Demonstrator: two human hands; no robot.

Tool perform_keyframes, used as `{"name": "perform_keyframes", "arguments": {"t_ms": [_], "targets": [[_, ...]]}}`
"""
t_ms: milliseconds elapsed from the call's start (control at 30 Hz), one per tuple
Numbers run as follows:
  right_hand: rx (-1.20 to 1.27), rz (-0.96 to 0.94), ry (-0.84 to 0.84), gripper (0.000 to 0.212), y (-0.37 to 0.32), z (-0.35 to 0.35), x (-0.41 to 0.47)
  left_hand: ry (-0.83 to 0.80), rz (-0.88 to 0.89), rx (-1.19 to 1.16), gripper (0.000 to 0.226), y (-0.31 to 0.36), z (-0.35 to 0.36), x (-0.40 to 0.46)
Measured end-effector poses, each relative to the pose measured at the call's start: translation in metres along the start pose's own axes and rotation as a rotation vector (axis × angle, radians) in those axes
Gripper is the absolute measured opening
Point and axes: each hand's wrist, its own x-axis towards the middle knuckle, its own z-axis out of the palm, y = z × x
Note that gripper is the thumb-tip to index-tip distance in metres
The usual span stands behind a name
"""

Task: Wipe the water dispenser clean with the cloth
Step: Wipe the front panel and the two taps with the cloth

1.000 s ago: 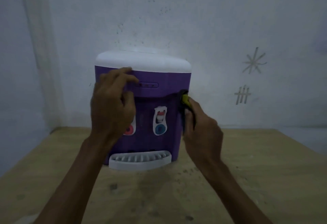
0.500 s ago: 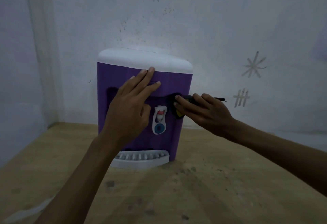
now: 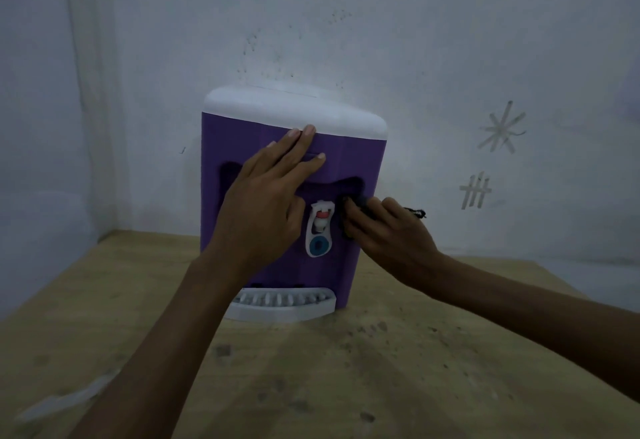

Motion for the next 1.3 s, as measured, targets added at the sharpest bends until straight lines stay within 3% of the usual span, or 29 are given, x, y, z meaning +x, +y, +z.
{"name": "perform_keyframes", "arguments": {"t_ms": [100, 233, 333, 533, 667, 800, 900, 1100, 1300], "targets": [[-0.025, -0.070, 0.015, 0.056, 0.012, -0.005, 0.003, -0.004, 0.001, -0.007, 0.061, -0.001, -0.001, 0.001], [-0.030, -0.002, 0.114, 0.022, 0.039, -0.007, 0.015, -0.002, -0.004, 0.008, 0.061, 0.000, 0.002, 0.001], [0.032, 0.038, 0.127, 0.028, 0.017, 0.001, 0.006, -0.012, -0.006, 0.011, 0.061, 0.002, 0.002, 0.000], [0.138, -0.054, -0.016, 0.033, -0.035, 0.017, -0.019, -0.010, -0.016, 0.006, 0.062, 0.002, 0.001, 0.001], [0.138, -0.108, 0.046, 0.024, -0.014, 0.016, -0.013, -0.001, -0.025, 0.001, 0.061, 0.002, 0.002, 0.001], [0.155, 0.011, 0.104, 0.021, -0.009, 0.019, -0.010, -0.002, -0.021, 0.005, 0.061, 0.002, 0.003, 0.001], [0.215, 0.080, 0.119, 0.023, -0.036, 0.028, -0.021, -0.001, -0.019, 0.013, 0.061, 0.002, 0.004, 0.001], [0.277, -0.015, 0.040, 0.033, -0.105, 0.046, -0.051, 0.000, -0.017, 0.028, 0.062, 0.001, 0.004, 0.001], [0.239, -0.093, 0.084, 0.025, -0.063, 0.038, -0.036, -0.001, -0.019, 0.029, 0.062, 0.001, 0.005, 0.000]]}}
